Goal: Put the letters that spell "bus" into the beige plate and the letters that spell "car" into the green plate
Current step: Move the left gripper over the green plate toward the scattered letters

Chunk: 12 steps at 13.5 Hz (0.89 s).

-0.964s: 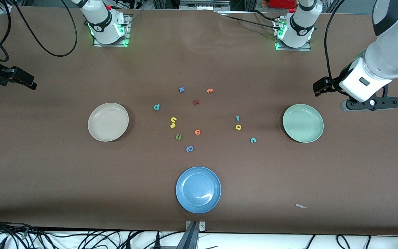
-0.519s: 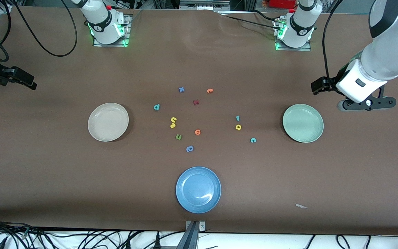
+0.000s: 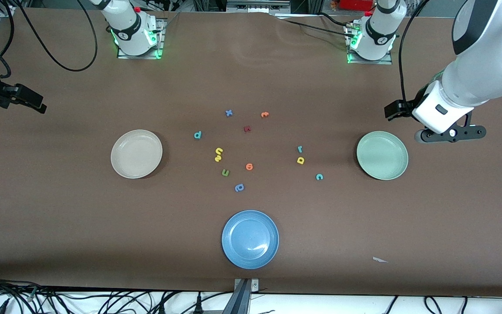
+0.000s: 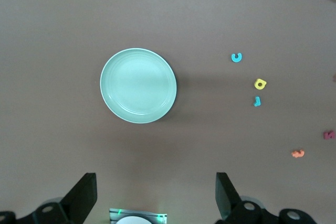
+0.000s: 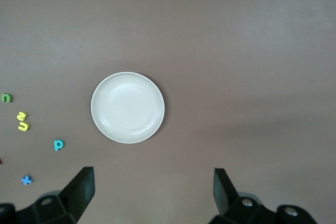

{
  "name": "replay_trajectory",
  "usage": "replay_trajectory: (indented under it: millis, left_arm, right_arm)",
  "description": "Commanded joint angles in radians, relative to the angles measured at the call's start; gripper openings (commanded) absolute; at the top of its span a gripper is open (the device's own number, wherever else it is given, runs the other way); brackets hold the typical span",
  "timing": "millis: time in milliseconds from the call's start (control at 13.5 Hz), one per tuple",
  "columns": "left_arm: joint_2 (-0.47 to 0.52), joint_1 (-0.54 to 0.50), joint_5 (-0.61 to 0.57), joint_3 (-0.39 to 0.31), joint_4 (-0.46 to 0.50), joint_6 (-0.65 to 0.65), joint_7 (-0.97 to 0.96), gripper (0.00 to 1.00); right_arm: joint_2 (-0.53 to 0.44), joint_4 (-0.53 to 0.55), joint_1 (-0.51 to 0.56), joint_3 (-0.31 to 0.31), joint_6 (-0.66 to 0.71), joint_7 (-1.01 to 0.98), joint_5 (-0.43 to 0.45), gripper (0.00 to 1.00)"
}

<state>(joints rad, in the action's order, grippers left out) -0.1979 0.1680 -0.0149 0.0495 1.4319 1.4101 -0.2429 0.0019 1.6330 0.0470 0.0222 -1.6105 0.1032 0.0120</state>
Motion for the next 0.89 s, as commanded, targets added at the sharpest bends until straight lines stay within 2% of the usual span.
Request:
replay_trajectory:
  millis: [0, 816]
  left_arm:
    - [0.011, -0.019, 0.003, -0.005, 0.005, -0.005, 0.099, 0.99]
    - [0.002, -0.074, 0.006, -0.005, 0.032, 0.001, 0.114, 0.98]
  right_arm:
    - [0.0, -0.018, 0.007, 0.007, 0.015, 0.0, 0.0, 1.0]
    - [-0.002, -0.018, 0.007, 0.007, 0.018, 0.0, -0.001, 1.0]
